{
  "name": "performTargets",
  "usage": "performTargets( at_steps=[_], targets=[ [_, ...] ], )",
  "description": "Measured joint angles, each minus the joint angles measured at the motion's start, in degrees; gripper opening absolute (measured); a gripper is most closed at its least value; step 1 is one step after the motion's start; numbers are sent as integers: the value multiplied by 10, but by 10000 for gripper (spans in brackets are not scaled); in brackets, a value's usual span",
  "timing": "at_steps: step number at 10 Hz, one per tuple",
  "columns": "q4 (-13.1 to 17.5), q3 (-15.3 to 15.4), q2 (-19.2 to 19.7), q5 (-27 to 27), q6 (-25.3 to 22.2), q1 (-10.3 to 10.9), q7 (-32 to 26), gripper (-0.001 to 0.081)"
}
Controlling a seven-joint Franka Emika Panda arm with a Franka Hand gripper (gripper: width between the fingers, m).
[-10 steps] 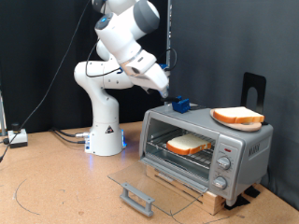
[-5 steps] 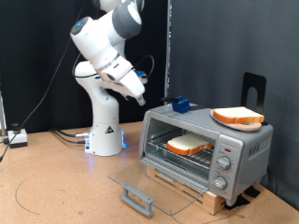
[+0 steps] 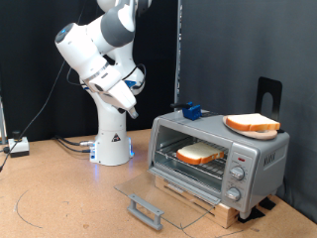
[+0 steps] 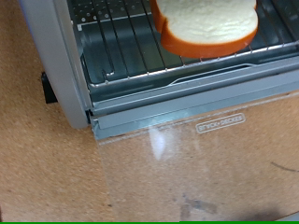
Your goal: Make a piece of toast with the oven
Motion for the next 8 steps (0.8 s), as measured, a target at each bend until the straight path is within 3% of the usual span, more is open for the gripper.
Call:
performTargets(
  at_steps=[3, 5, 6, 7, 8],
  targets=[
    [43, 31, 19, -49, -80, -14, 216, 809],
    [94, 26, 71, -43, -137, -35, 332, 809],
    [116, 21, 110, -37, -157, -46, 370, 809],
    [114, 23, 107, -39, -148, -45, 356, 809],
    [115, 23, 107, -35, -159, -46, 394, 809]
  ],
)
